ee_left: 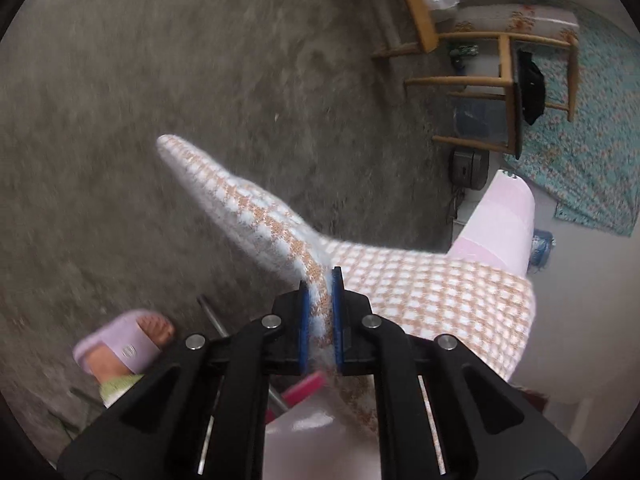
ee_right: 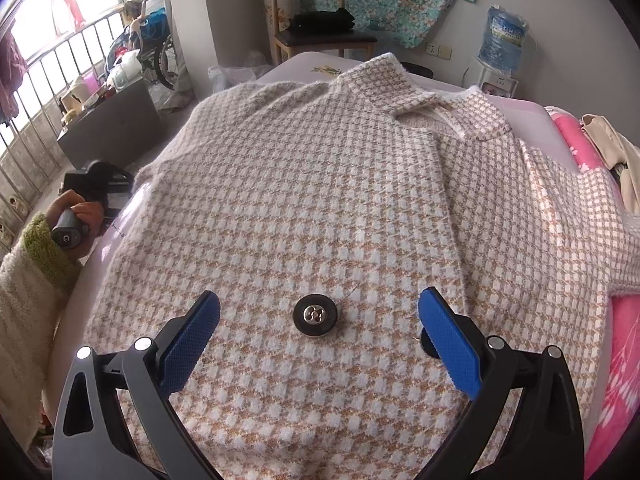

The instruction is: Fold large clothes

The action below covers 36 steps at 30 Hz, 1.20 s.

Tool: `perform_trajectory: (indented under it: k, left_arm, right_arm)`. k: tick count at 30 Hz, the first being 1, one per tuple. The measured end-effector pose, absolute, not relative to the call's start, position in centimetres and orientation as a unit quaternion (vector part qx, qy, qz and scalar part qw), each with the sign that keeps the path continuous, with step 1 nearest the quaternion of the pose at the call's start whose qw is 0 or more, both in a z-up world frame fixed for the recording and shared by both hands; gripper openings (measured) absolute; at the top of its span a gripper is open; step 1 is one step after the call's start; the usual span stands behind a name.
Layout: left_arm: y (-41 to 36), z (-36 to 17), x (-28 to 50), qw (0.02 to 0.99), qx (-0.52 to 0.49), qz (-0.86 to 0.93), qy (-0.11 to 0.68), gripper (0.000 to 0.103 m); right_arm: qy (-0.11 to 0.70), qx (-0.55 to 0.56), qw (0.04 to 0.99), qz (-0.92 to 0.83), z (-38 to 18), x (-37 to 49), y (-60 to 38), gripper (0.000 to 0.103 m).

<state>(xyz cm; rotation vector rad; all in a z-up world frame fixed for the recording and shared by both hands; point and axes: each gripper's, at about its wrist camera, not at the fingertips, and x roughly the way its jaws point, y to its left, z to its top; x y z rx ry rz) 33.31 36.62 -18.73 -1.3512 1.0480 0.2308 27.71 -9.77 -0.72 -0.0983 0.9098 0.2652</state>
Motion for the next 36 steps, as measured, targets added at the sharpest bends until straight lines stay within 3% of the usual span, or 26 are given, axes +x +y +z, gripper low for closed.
perform_trajectory:
  k: [4, 8, 13, 19, 22, 25, 29, 36]
  left_arm:
    - [35.2, -8.0, 33.2, 0.788, -0.436, 0.137, 0.413, 0.007]
    - [27.2, 4.4, 31.9, 0.911, -0.205, 0.120, 0.337, 0.008]
    - [13.7, 11.9, 29.2, 0.956, -0.017, -0.004, 0.293, 0.008]
    - [4.1, 6.4, 27.8, 0.920, 0.026, -0.114, 0.374, 0.018]
    - [2.7, 1.1, 27.4, 0.887, 0.014, -0.138, 0.440, 0.047]
    - [3.8, -2.1, 27.2, 0.870, -0.011, -0.136, 0.474, 0.049]
    - [6.6, -2.4, 25.9, 0.878, -0.054, -0.124, 0.459, 0.059]
    - [9.4, -3.8, 27.8, 0.878, -0.061, -0.032, 0.474, 0.060]
  right_arm:
    - [0.427, -0.044, 0.895, 0.120, 0.2, 27.0, -10.7, 0.097]
    - [0.409, -0.041, 0.906, 0.101, 1.6, 25.6, -12.2, 0.097]
    - [0.399, -0.032, 0.914, 0.060, 2.6, 23.6, -15.0, 0.097]
    - [0.404, -0.012, 0.915, 0.011, 2.6, 21.6, -19.0, 0.097]
    - [0.419, 0.015, 0.908, 0.002, 2.1, 21.2, -21.2, 0.097]
    - [0.431, 0.029, 0.902, -0.001, 1.8, 21.0, -23.0, 0.097]
    - [0.433, 0.064, 0.899, 0.026, 2.9, 22.2, -25.1, 0.097]
    - [0.428, 0.175, 0.875, 0.145, 5.2, 31.2, -25.6, 0.091]
